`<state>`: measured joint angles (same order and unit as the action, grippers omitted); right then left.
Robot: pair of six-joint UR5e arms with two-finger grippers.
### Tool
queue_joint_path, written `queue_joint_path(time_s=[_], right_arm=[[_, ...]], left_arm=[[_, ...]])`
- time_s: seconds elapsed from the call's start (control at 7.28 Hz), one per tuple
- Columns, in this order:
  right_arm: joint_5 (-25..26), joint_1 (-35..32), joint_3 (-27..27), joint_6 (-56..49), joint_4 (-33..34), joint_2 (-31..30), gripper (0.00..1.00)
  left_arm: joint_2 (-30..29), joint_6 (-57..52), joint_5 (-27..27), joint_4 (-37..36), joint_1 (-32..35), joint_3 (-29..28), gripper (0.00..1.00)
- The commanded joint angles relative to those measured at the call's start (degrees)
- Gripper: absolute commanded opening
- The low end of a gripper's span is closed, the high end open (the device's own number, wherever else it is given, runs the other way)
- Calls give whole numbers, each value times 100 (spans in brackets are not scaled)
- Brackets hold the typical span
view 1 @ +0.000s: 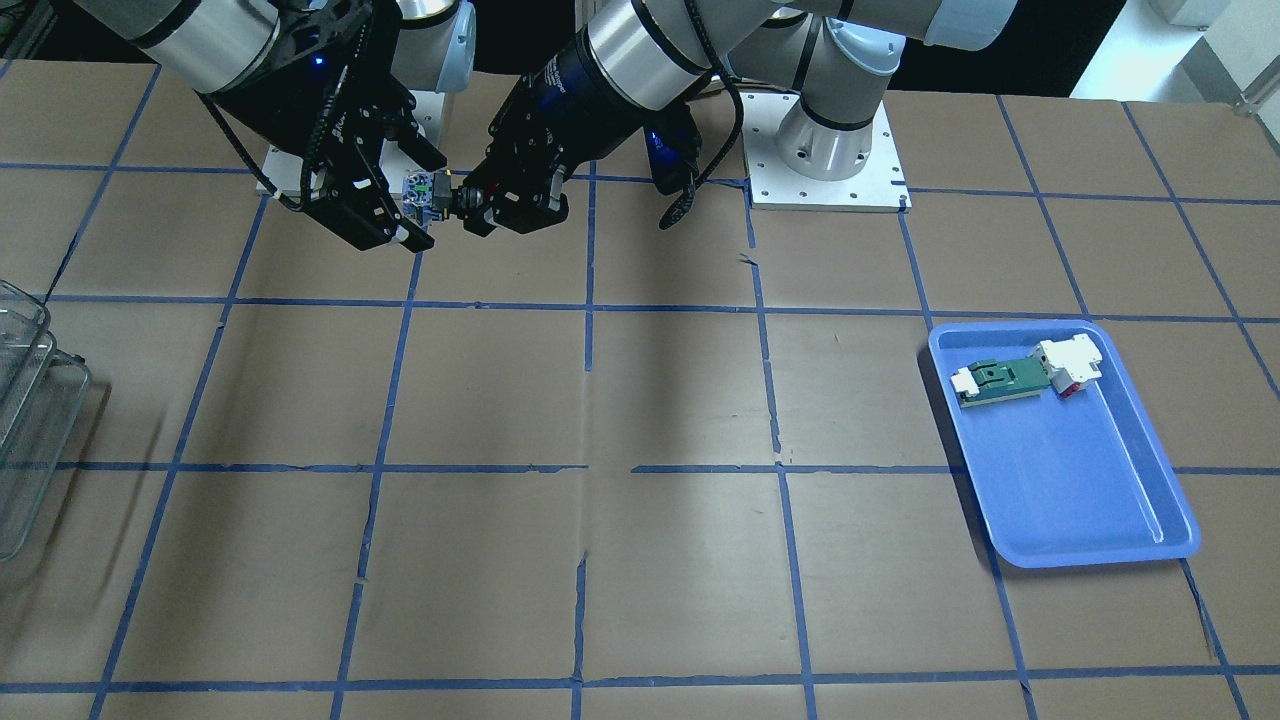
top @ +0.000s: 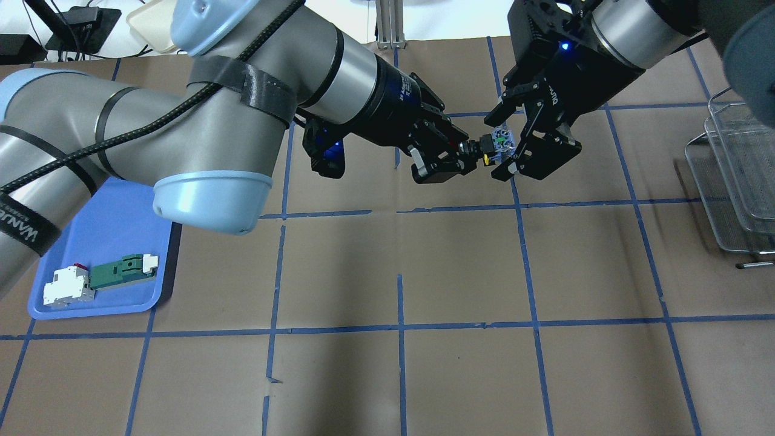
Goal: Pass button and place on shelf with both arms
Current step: 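Close the right gripper on the button's red cap beside the left gripper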
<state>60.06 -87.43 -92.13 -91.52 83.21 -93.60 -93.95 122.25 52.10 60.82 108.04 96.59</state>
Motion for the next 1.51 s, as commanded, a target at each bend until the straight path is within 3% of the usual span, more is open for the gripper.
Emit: queue_joint_path(time_s=[0.0,0.14,0.27,0.41,0.55,1.1,1.24,1.37], right_arm=[[14,-2,-50,-15,-121,-159,84],[14,7,-50,-24,-121,-159,69],[-3,-2,-50,-50,-95,-142,45],[6,-2,-50,-59,-77,-133,8],[14,7,-16,-68,-68,-150,0],[-12,7,2,-85,-77,-159,0],[-12,7,-6,-77,-94,-168,0],[-12,7,11,-77,-94,-177,0]], left_arm=[[17,78,-120,-9,-3,-9,0],[35,88,-121,0,-3,-9,0],[52,88,-130,0,-3,-9,0],[70,88,-130,0,-3,0,0],[70,88,-130,0,-3,0,0],[88,106,-113,-9,-11,-9,0],[44,53,-78,-87,-38,9,60],[87,70,-69,-97,-38,-52,74]])
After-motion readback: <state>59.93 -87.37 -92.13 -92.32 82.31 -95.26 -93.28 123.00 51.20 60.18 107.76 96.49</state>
